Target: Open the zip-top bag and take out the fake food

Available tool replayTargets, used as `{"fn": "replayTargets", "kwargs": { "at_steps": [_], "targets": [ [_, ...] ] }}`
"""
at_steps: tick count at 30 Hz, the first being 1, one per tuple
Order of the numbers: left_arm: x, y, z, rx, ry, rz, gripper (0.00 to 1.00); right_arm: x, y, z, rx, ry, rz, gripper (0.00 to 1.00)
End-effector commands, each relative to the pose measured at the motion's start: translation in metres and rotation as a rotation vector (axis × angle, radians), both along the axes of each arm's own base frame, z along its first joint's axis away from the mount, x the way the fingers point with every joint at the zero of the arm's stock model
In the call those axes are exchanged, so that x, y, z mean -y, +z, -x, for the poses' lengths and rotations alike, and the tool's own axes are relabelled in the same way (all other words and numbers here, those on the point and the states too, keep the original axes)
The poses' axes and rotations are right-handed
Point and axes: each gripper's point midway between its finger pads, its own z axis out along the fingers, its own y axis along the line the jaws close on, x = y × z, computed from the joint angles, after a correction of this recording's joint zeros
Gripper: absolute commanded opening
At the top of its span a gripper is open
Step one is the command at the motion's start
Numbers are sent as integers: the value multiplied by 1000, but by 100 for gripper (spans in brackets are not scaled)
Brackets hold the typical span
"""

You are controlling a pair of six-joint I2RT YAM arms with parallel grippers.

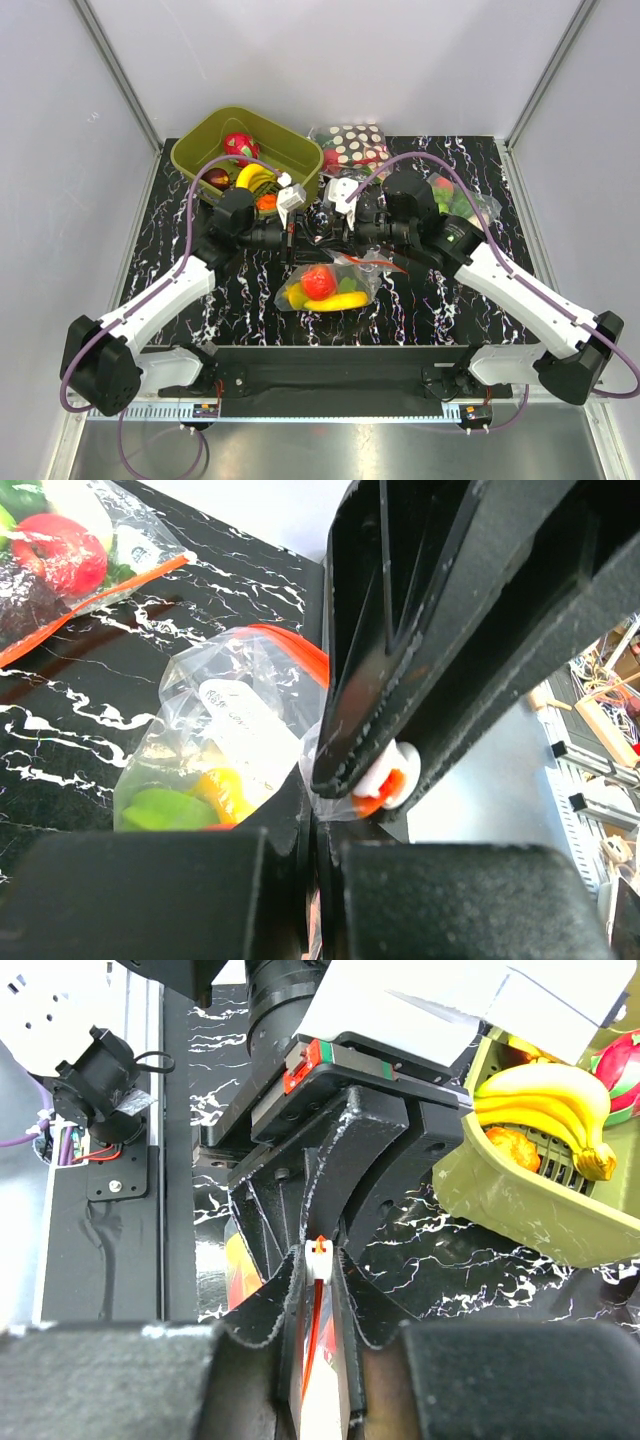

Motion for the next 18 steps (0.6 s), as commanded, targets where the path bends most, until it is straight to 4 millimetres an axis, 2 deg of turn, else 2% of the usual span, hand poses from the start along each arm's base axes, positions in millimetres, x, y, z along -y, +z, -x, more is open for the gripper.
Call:
{"fn": "replayTargets", "kwargs": {
  "at_steps": [1,6,7,8,9,12,15,18],
  "targets": [
    [0,23,19,79,-94,45,0,10,30,-21,127,-86,-60,2],
    [1,20,18,80,-86,24,0,10,28,-23,131,-95,-61,0],
    [0,19,17,78,-82,20,2,9,26,-23,129,-97,-58,0],
    [1,19,17,82,-80,19,27,9,26,-25,130,-104,-56,0],
    [0,19,17,87,-82,17,39,9,23,-27,126,-109,-51,0],
    [0,20,21,84,-104,18,62,9,21,-33,122,-132,-43,0],
    [2,21,25,89,-119,23,70,8,20,-36,119,-141,-40,0],
    [6,24,22,86,-99,34,72,7,20,-35,115,-133,-42,0]
  ]
}}
